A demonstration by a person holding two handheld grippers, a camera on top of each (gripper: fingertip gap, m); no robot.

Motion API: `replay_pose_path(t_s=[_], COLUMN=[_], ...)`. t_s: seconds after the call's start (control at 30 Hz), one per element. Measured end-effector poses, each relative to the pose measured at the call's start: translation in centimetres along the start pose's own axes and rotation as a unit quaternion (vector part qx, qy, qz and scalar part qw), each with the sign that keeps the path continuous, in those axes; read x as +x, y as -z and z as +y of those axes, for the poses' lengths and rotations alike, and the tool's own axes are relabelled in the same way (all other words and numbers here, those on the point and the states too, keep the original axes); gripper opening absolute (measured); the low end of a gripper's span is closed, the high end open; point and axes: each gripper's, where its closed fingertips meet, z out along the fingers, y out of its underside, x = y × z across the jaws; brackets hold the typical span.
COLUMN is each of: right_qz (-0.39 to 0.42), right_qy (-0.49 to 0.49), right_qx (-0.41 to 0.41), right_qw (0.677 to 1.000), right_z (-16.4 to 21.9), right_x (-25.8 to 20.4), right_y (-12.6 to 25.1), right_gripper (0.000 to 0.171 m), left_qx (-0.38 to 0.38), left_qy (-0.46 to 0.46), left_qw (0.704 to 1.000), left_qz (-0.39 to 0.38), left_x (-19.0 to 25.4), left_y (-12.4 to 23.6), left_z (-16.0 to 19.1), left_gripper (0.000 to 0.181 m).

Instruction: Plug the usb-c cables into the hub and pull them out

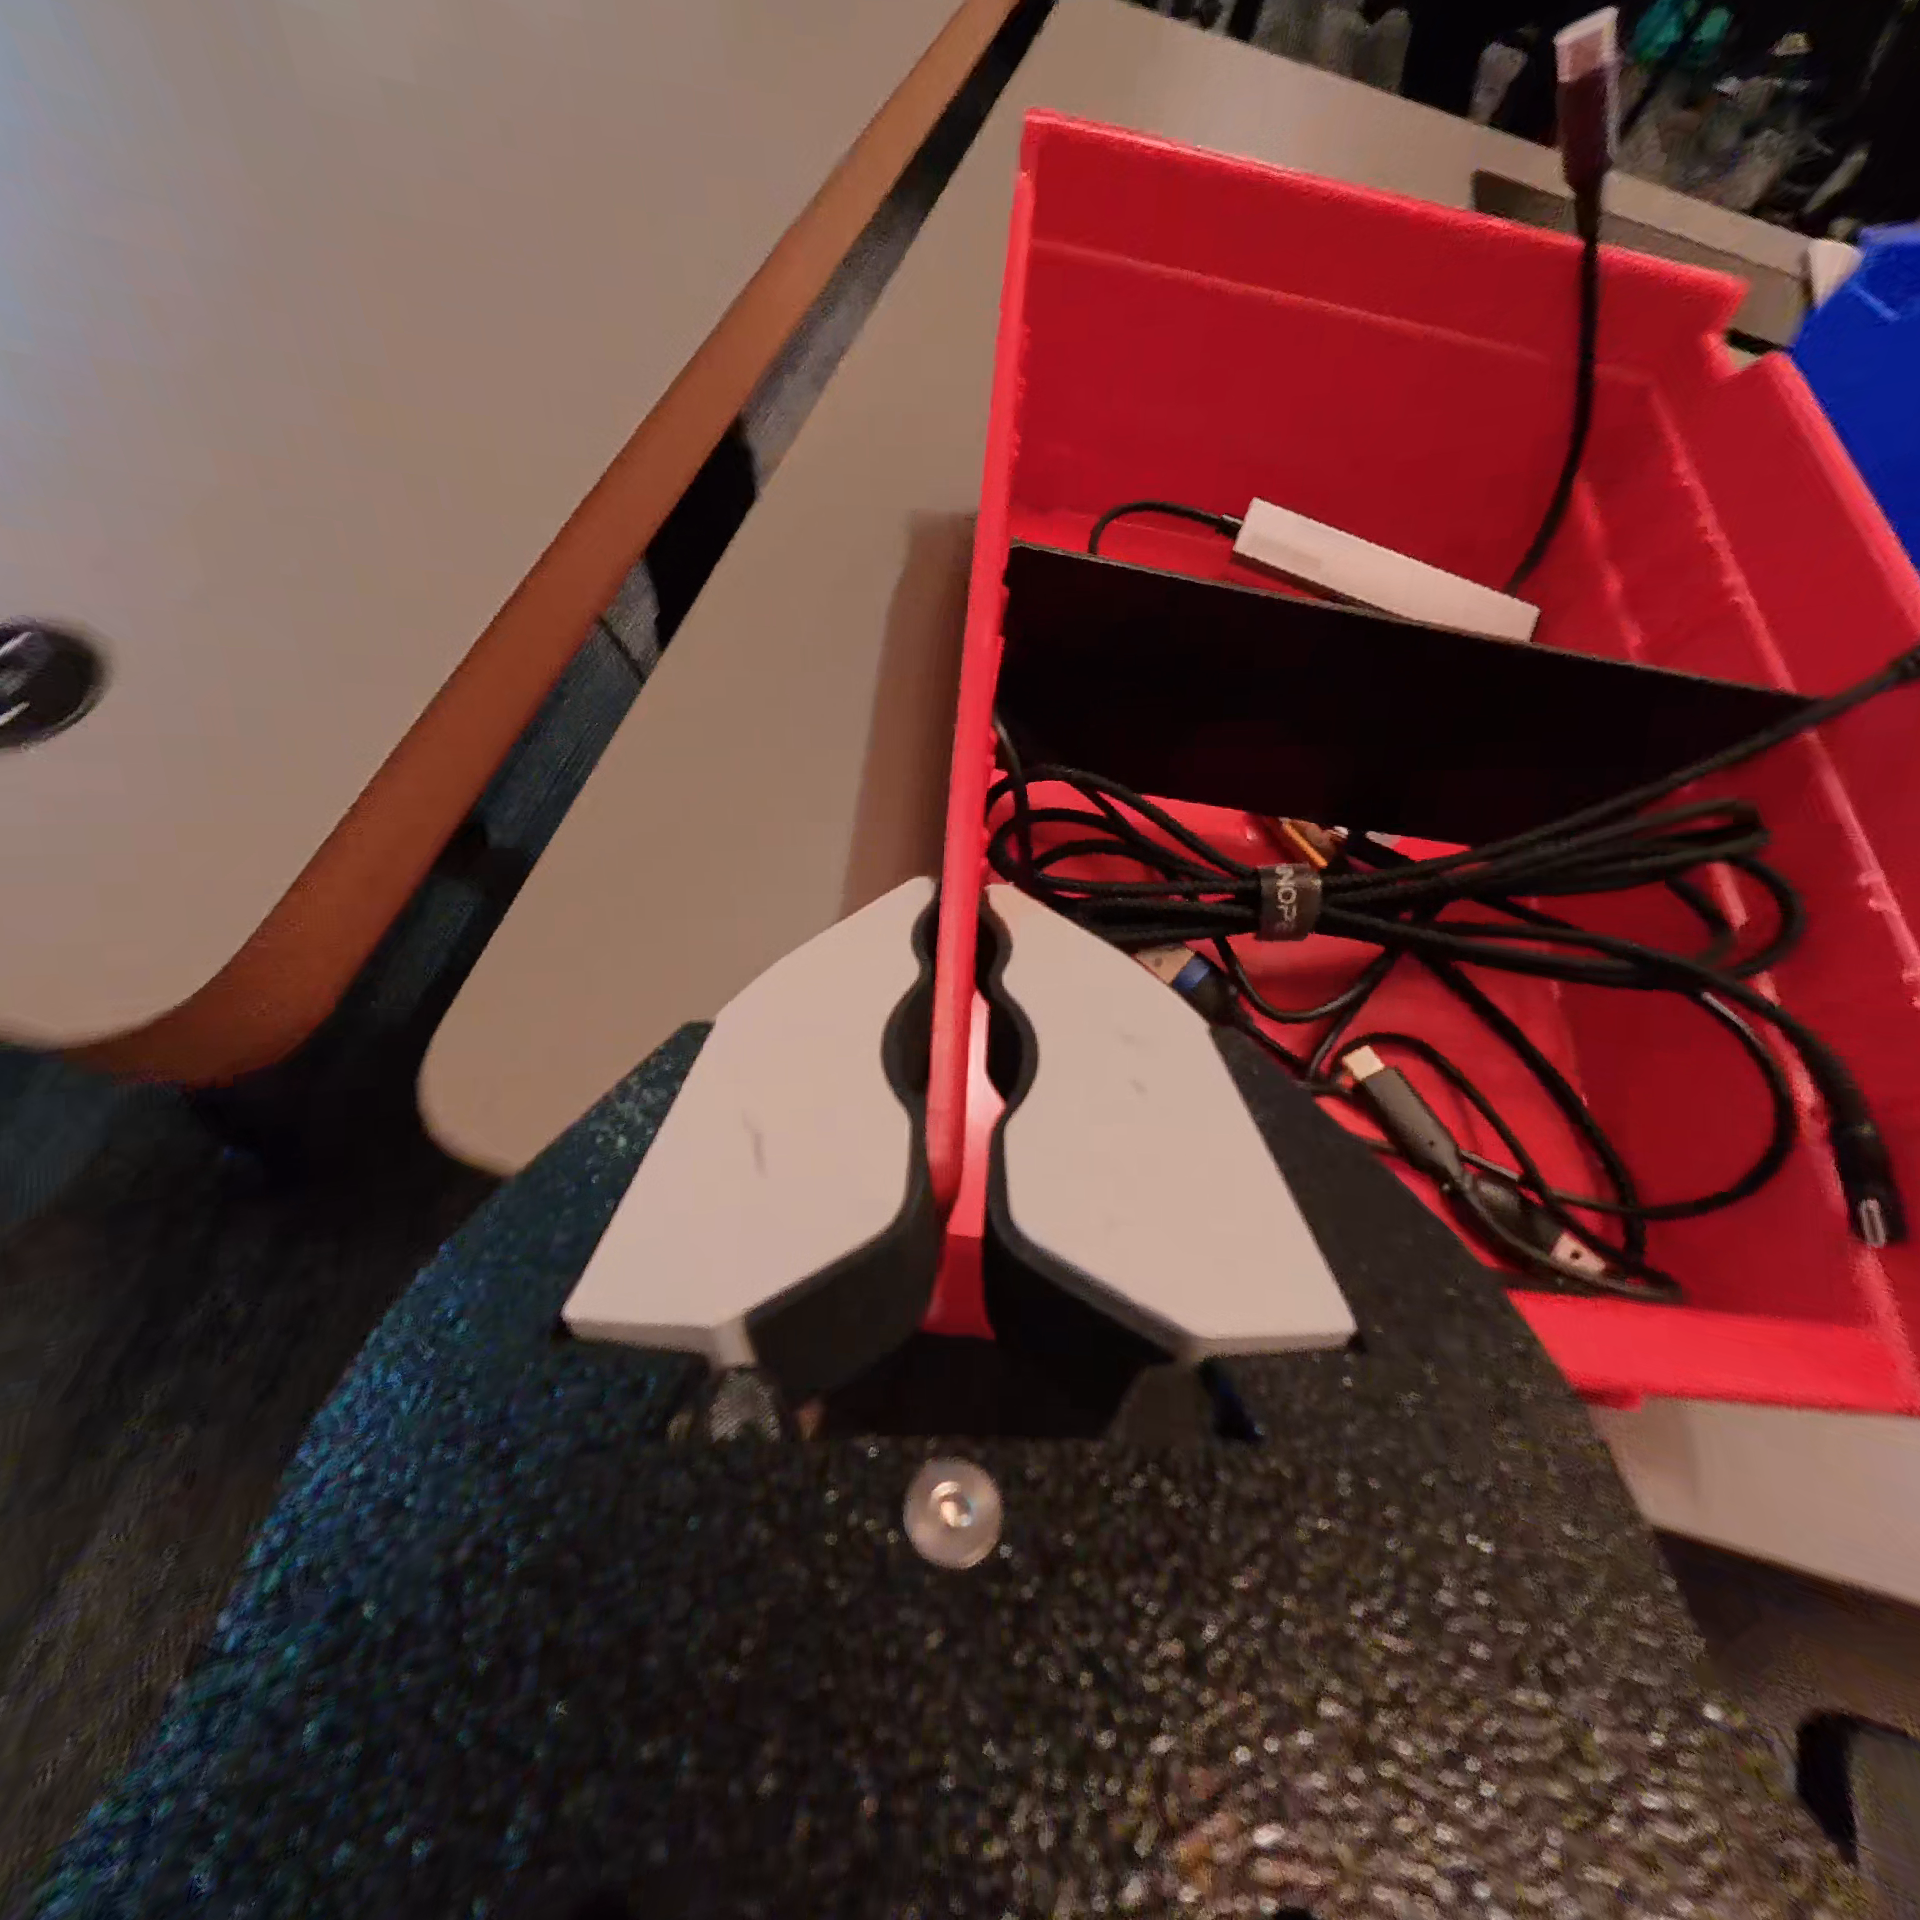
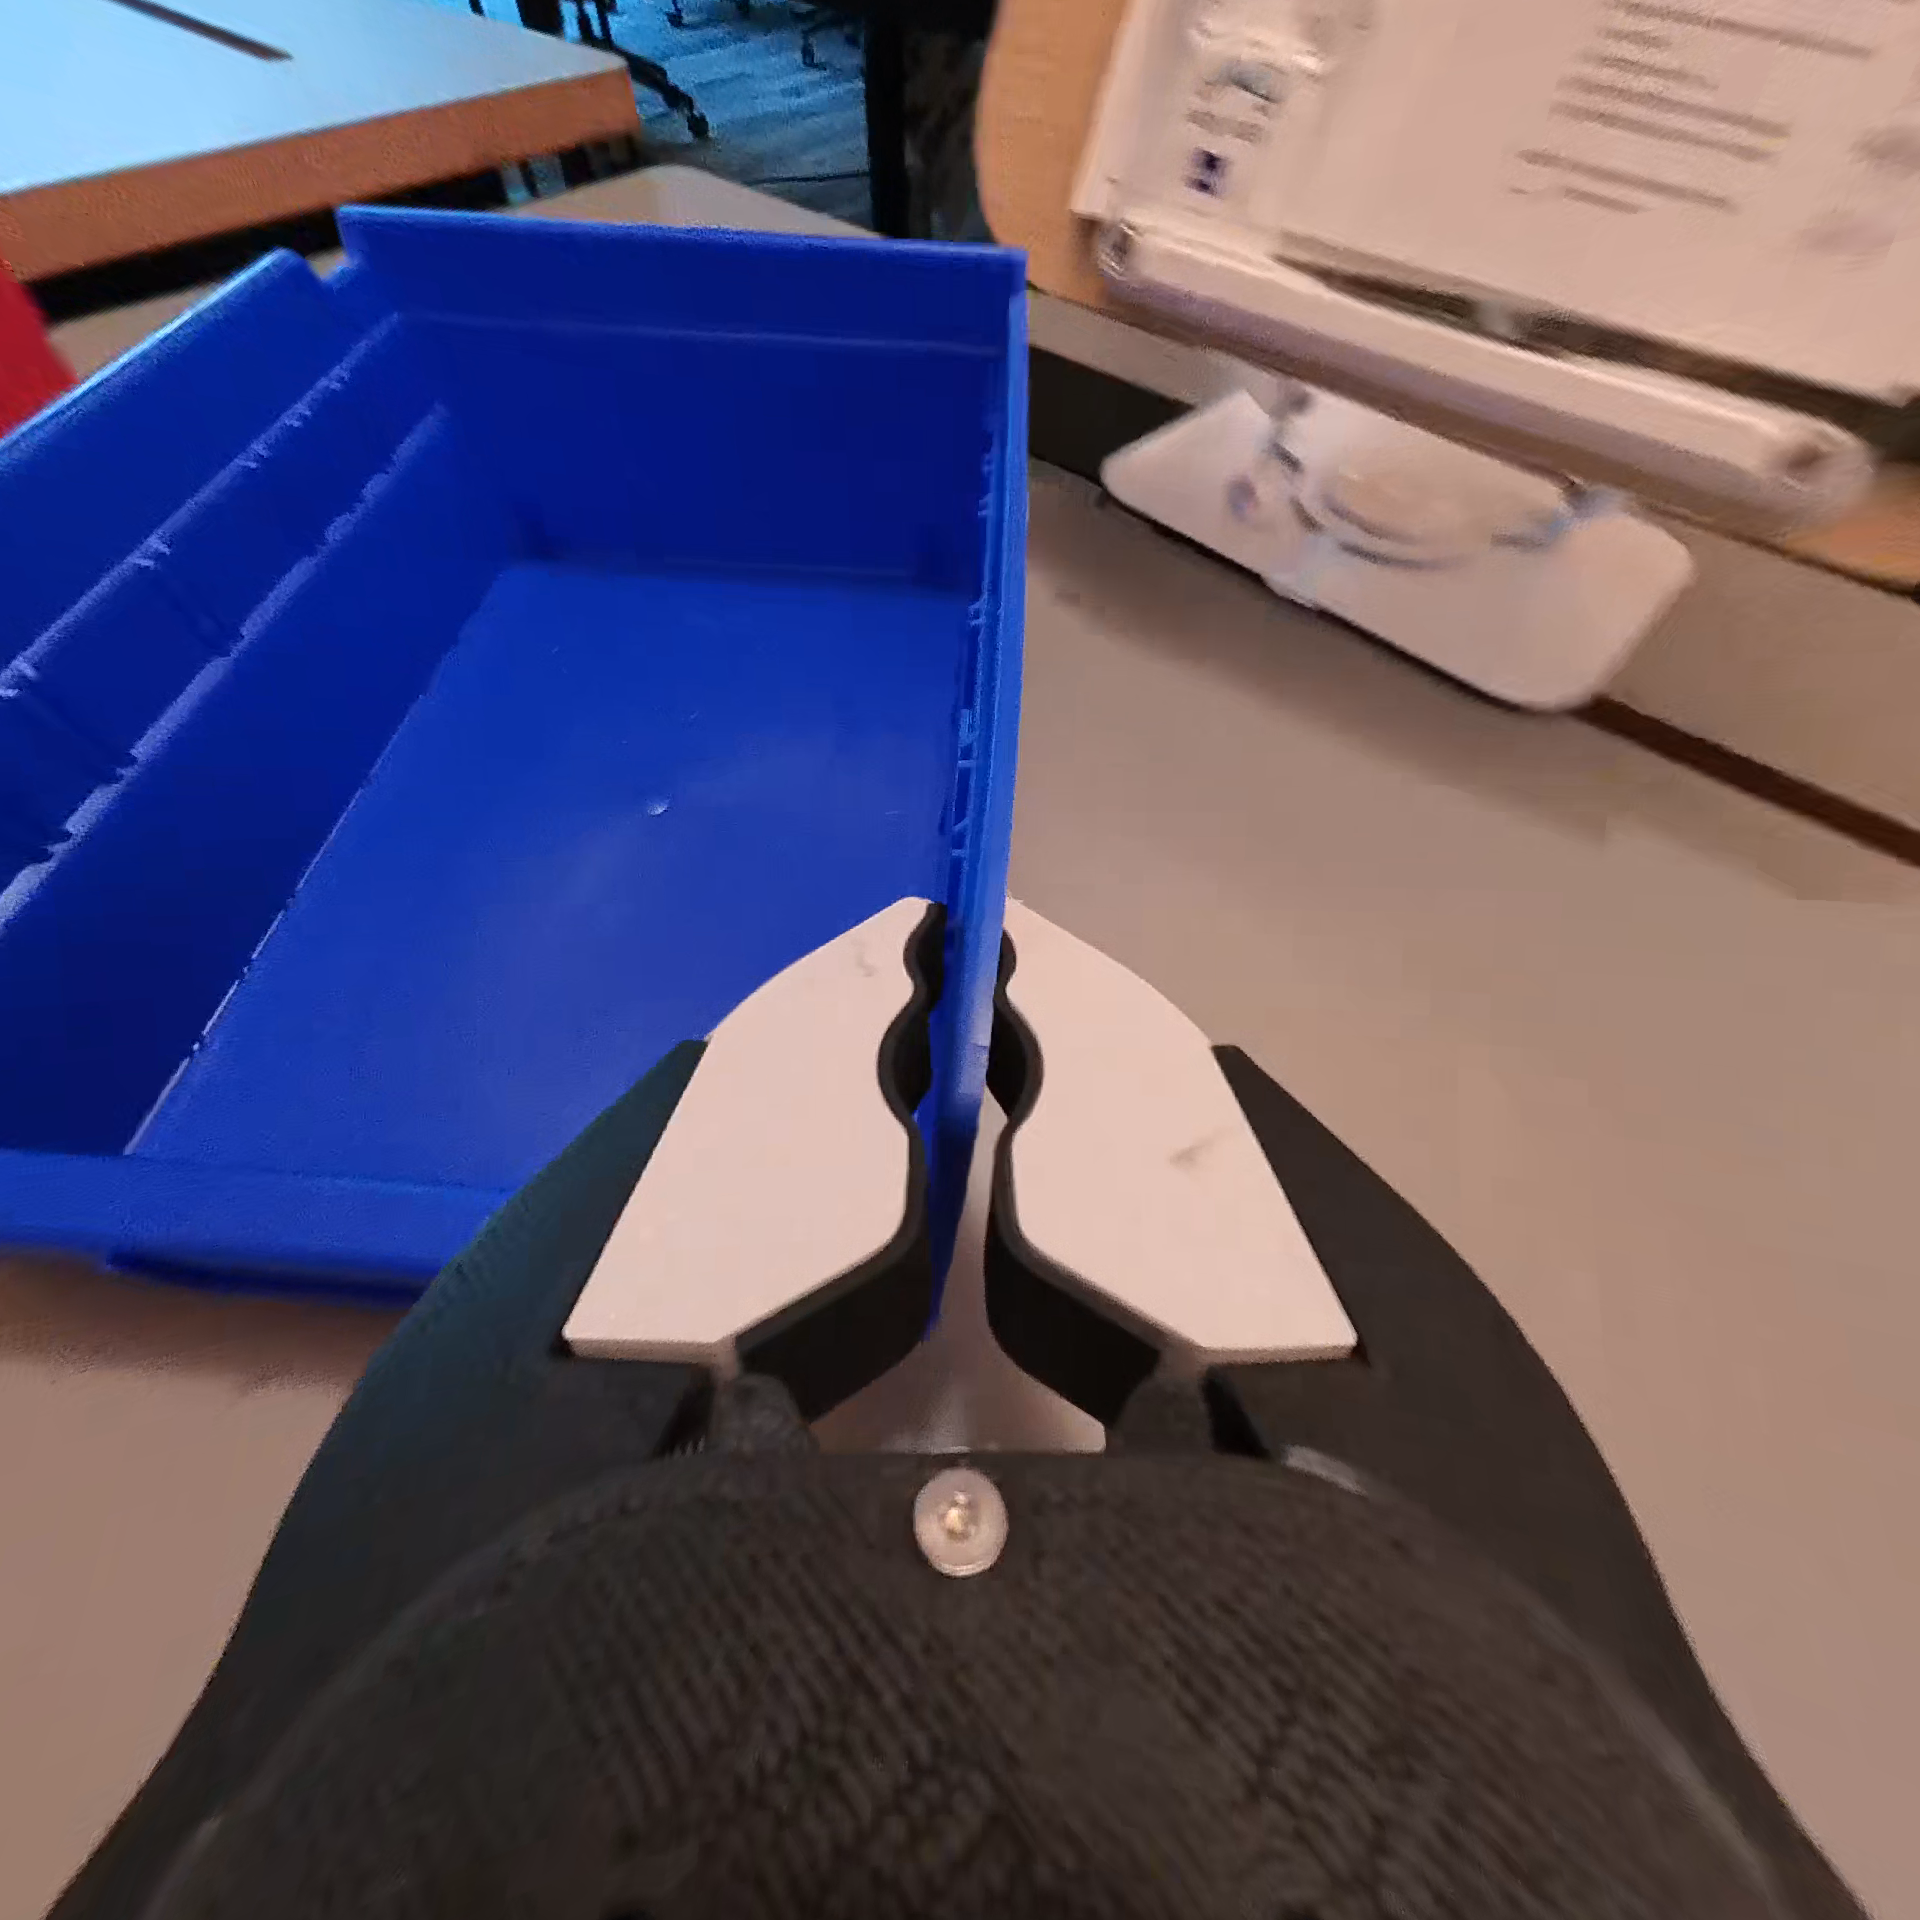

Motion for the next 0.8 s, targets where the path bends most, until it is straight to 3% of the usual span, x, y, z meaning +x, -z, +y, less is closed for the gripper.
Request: replay_pose_path(t_s=[0.03, 0.2, 0.37, 0.57, 0.8], right_qz=[0.013, 0.131, 0.259, 0.328, 0.334], right_qy=[-0.007, -0.05, -0.11, -0.137, -0.138], right_qx=[-0.001, -0.009, -0.018, -0.028, -0.027], right_qw=[1.0, 0.99, 0.96, 0.934, 0.932], right_z=[1.1, 6.4, 9.9, 10.9, 10.5], right_x=[1.6, 11.9, 23.4, 33.1, 35.4], right_y=[2.4, 13.3, 19.9, 20.8, 19.9], right_gripper=[0.006, 0.005, 0.005, 0.005, 0.006], left_qx=[0.002, 0.004, 0.007, 0.018, 0.029], left_qy=[-0.01, -0.055, -0.071, -0.113, -0.134], left_qw=[1.0, 0.998, 0.996, 0.991, 0.989], left_qz=[0.006, 0.029, 0.059, 0.069, 0.061], left_x=[0.8, 5.4, 10.5, 15.4, 17.4], left_y=[-1.0, -7.7, -15.7, -23.0, -25.5], left_z=[-0.5, -3.9, -8.0, -11.8, -13.1], left_gripper=[0.003, 0.003, 0.003, 0.003, 0.007])
